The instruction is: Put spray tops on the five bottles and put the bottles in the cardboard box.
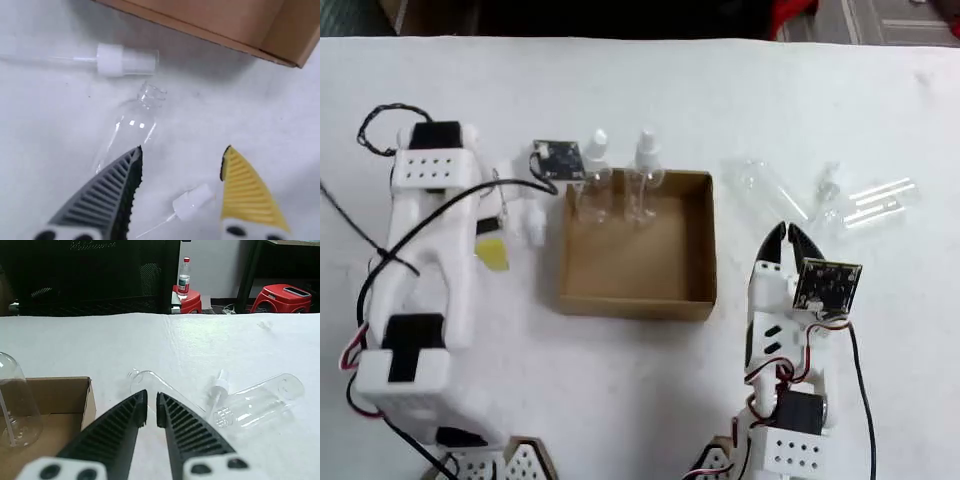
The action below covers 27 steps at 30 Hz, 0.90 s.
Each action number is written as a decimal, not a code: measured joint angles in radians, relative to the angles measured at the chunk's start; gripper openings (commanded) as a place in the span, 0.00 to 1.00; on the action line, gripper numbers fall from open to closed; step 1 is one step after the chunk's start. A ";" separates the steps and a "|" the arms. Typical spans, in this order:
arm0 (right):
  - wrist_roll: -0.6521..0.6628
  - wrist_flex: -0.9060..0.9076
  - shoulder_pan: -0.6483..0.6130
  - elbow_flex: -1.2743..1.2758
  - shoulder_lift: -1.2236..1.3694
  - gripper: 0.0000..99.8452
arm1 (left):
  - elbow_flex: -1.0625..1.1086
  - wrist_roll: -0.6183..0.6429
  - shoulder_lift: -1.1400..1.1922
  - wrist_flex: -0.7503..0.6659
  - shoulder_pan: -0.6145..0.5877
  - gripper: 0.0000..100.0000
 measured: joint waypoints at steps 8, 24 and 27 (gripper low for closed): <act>0.000 0.000 0.000 0.000 0.000 0.02 | -0.002 -0.003 0.100 -0.018 0.032 0.24; 0.000 0.000 0.000 0.000 0.000 0.02 | 0.137 -0.003 0.107 -0.249 0.071 0.24; 0.000 0.000 0.000 0.000 0.000 0.02 | 0.172 -0.015 0.107 -0.292 0.072 0.24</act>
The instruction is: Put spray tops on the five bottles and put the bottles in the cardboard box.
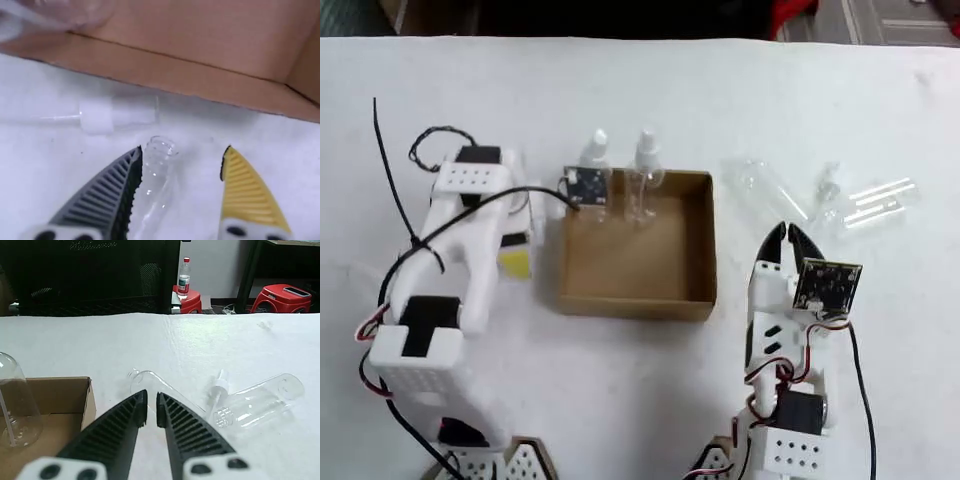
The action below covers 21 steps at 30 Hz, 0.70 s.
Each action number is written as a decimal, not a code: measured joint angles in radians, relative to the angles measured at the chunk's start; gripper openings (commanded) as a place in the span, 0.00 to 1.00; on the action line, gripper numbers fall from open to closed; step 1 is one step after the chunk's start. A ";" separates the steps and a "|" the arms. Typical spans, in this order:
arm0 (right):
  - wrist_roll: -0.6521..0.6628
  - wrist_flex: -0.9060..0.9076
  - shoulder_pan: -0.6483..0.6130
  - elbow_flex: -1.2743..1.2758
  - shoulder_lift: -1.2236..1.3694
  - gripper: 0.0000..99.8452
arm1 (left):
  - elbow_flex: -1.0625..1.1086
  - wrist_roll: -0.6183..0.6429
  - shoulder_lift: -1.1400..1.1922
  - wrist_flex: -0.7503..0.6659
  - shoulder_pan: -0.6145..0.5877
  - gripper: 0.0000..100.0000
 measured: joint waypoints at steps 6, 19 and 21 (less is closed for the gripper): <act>0.000 0.000 0.000 0.000 0.000 0.02 | 0.014 -0.029 0.000 -0.012 0.000 0.19; 0.000 0.000 0.000 0.000 0.000 0.02 | 0.015 -0.091 0.000 -0.043 -0.035 0.18; 0.000 0.000 0.000 0.000 0.000 0.02 | 0.015 -0.118 0.000 -0.043 -0.035 0.18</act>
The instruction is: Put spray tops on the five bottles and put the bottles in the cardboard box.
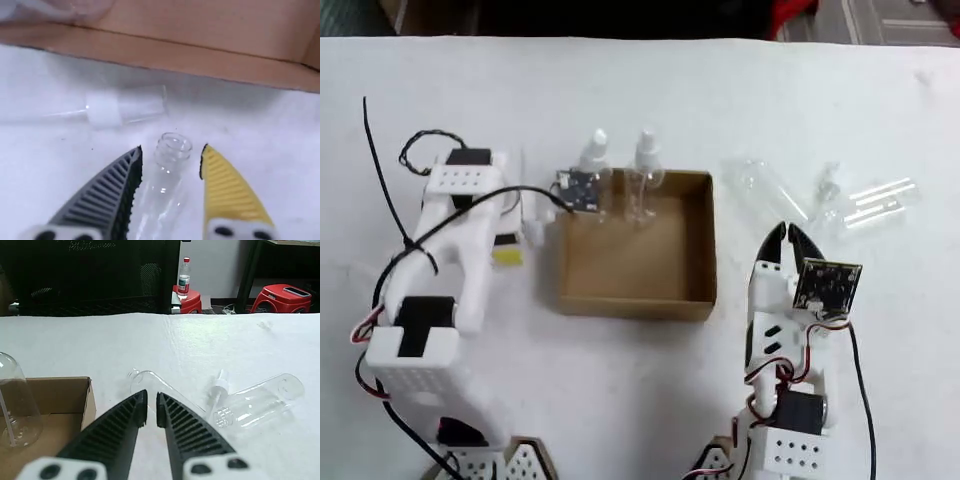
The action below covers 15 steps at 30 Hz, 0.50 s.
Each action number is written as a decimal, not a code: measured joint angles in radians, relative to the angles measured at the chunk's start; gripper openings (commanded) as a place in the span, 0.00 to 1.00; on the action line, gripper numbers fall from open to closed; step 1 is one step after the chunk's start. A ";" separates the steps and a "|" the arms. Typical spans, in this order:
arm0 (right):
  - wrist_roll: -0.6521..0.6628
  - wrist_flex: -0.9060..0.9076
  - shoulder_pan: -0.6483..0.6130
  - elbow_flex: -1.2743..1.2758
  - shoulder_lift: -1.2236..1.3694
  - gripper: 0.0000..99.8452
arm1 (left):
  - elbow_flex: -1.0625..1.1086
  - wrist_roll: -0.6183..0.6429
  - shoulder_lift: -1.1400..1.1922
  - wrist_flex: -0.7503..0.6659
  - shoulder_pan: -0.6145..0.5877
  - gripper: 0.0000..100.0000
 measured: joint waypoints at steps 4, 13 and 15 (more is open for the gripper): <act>0.000 0.000 0.000 0.000 0.000 0.02 | 0.000 -0.037 0.000 -0.002 0.000 0.20; 0.000 0.000 0.000 0.000 0.000 0.02 | 0.000 -0.040 0.063 -0.043 0.000 0.20; 0.000 0.000 0.000 0.000 0.000 0.02 | 0.000 -0.040 0.080 -0.055 0.000 0.16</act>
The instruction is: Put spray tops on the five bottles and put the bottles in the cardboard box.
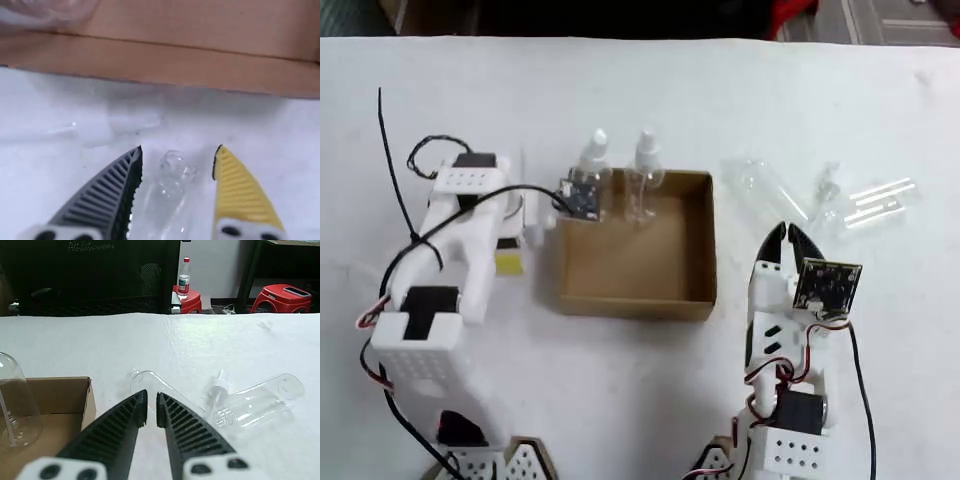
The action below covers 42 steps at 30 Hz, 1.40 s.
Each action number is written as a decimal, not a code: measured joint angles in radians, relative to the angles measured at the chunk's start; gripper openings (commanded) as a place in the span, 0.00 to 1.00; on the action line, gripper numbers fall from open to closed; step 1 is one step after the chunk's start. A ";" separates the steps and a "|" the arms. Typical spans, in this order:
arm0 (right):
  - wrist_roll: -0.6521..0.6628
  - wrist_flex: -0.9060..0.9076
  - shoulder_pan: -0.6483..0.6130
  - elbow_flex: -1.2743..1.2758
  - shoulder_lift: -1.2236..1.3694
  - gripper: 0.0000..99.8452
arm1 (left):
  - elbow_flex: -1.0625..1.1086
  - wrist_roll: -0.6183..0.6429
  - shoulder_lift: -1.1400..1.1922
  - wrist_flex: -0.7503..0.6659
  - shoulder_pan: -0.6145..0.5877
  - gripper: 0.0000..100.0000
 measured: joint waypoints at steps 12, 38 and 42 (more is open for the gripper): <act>0.000 0.000 0.000 0.000 0.000 0.02 | 0.000 -0.034 0.011 0.002 0.000 0.03; 0.000 0.000 0.000 0.000 0.000 0.02 | 0.002 0.623 -0.864 0.299 0.261 0.02; 0.000 0.000 0.000 0.000 0.000 0.02 | 0.002 0.910 -0.931 0.207 0.381 0.02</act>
